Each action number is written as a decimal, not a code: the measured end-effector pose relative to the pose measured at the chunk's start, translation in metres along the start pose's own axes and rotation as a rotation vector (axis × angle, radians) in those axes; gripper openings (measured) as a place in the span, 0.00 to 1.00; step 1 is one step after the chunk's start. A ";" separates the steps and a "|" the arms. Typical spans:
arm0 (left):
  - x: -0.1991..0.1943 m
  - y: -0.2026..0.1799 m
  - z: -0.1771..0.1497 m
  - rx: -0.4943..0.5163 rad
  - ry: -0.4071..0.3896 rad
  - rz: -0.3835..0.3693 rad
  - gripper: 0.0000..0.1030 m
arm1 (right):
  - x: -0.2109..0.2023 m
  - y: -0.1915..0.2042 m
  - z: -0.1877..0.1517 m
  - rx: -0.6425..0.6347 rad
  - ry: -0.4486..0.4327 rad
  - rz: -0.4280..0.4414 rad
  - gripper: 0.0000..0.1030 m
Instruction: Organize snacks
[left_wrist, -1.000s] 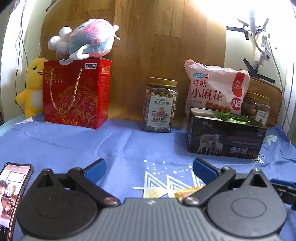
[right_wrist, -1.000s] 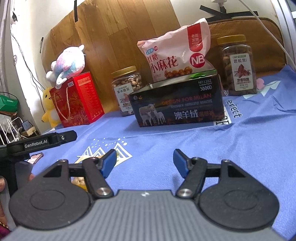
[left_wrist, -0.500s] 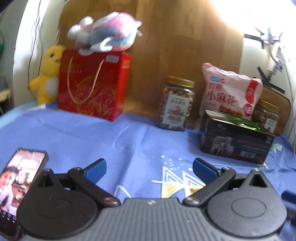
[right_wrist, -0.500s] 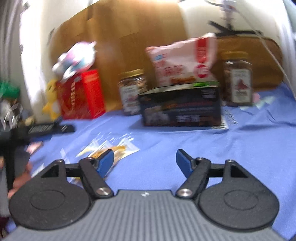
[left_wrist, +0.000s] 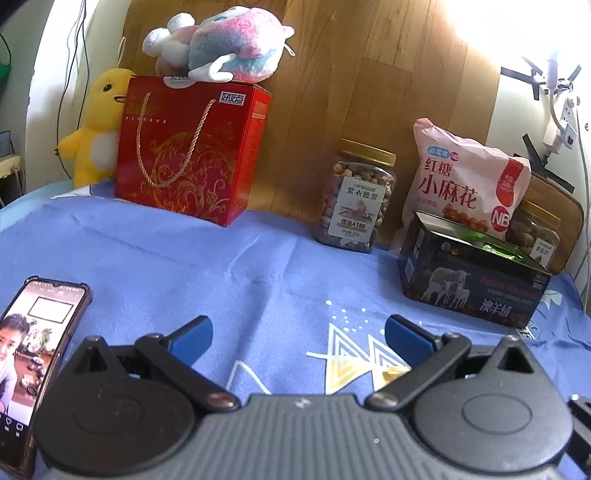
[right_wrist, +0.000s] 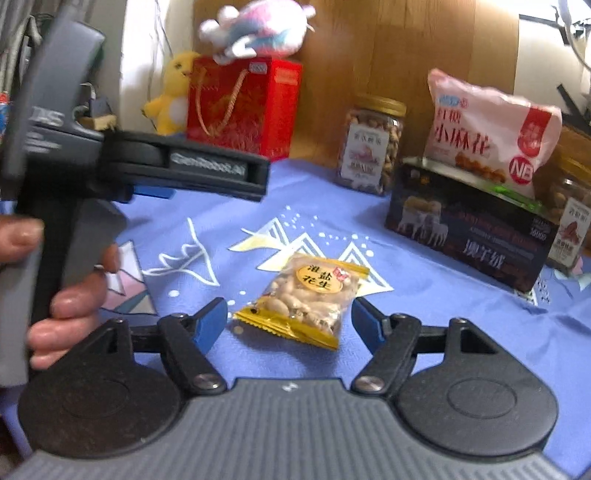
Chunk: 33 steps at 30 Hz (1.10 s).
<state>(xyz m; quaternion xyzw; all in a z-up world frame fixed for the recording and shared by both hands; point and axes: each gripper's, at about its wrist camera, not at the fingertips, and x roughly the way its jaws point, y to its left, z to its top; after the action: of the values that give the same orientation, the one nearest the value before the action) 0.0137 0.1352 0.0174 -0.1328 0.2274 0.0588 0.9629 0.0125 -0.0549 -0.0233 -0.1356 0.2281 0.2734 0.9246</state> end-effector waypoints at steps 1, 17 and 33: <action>0.000 0.000 0.000 -0.001 0.000 0.000 1.00 | 0.003 -0.002 0.001 0.013 0.011 0.005 0.72; -0.003 -0.019 -0.007 0.097 -0.007 -0.056 1.00 | -0.083 -0.075 -0.054 0.071 0.006 -0.176 0.69; 0.004 -0.134 -0.002 0.375 0.096 -0.426 1.00 | -0.119 -0.116 -0.080 0.346 -0.095 -0.224 0.73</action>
<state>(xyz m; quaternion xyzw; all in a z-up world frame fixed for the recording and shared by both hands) 0.0401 0.0069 0.0445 0.0004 0.2467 -0.1944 0.9494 -0.0380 -0.2323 -0.0186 0.0137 0.2115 0.1316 0.9684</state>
